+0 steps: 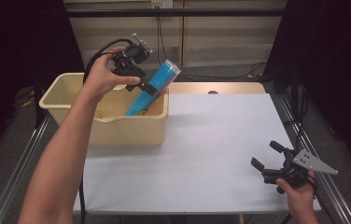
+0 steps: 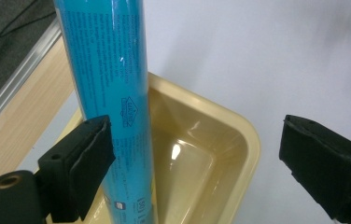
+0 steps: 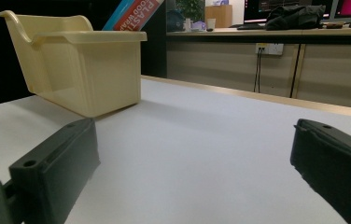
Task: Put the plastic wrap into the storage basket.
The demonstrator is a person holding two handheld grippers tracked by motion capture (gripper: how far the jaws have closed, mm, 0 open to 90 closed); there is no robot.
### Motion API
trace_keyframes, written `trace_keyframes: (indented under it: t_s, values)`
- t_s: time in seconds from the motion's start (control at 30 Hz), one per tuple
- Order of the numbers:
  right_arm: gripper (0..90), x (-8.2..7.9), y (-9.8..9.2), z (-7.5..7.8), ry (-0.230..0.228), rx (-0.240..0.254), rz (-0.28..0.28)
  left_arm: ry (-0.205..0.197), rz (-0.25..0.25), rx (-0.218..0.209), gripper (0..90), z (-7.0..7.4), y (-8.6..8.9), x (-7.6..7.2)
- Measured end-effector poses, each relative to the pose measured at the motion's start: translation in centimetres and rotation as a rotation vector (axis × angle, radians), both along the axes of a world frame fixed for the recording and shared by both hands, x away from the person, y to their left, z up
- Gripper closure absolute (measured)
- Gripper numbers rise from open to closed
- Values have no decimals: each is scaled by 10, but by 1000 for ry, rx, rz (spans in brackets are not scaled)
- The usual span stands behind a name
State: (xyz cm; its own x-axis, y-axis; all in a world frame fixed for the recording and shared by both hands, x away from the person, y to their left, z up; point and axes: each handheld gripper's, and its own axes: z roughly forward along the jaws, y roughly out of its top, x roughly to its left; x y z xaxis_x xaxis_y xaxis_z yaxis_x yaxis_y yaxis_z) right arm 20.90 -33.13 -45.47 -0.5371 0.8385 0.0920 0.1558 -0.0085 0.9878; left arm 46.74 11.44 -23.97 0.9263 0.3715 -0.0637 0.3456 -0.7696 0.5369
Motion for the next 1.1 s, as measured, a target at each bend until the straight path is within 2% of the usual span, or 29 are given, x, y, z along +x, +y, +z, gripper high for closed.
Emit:
trace_keyframes:
  t_s: [0.17, 0.2, 0.23, 0.27, 0.4, 0.63, 0.83, 1.1]
  values:
    - [7, 1, 0, 0, -4, -1, 3, -30, 48, -67, 94, -5, 9, -6]
    - [7, 1, 1, 0, -3, -4, 5, -23, 65, -94, 95, -6, 10, -8]
    - [7, 1, 1, 0, -3, -2, 6, -25, 69, -103, 94, -7, 11, -8]
    - [7, 1, 1, 0, -4, -3, 6, -34, 71, -108, 94, -8, 11, -11]
    - [7, 2, 2, 0, -2, -5, 8, -31, 86, -139, 86, -11, 14, -18]
    - [7, 2, 4, 0, -3, -8, 14, -52, 83, -173, 80, -17, 19, -28]
    - [7, 3, 4, 0, -2, -10, 16, -62, 106, -235, 63, -24, 26, -34]
    - [7, 3, 5, 0, -2, -14, 15, -75, 133, -262, 61, -37, 31, -47]
